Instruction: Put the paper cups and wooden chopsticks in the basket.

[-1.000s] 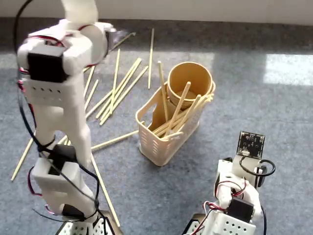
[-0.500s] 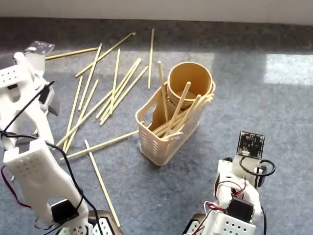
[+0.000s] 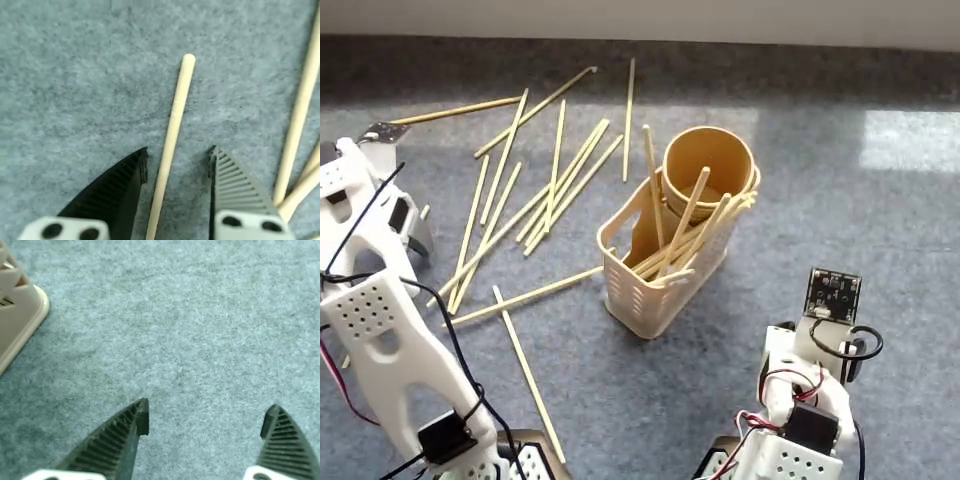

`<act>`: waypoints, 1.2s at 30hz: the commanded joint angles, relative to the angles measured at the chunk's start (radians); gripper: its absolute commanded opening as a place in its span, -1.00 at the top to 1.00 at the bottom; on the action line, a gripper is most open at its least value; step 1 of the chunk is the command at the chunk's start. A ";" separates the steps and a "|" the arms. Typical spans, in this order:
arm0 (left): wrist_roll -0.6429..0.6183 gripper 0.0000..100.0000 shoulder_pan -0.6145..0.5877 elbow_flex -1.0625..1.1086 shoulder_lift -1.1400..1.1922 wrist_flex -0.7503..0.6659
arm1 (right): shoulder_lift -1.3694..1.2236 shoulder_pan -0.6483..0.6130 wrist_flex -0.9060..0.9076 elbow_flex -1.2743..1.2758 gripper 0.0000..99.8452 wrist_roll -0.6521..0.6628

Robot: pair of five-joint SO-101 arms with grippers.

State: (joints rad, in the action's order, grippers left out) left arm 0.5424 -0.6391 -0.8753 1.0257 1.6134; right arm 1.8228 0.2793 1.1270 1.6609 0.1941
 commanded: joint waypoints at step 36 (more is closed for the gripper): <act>-0.445 0.99 1.093 -0.760 -0.691 0.120 | 0.008 0.004 -0.021 0.093 0.31 0.011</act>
State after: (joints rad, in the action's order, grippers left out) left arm 0.1112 0.3613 -1.5950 0.3905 1.7453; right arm 1.8228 0.2793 1.1270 1.6609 0.1941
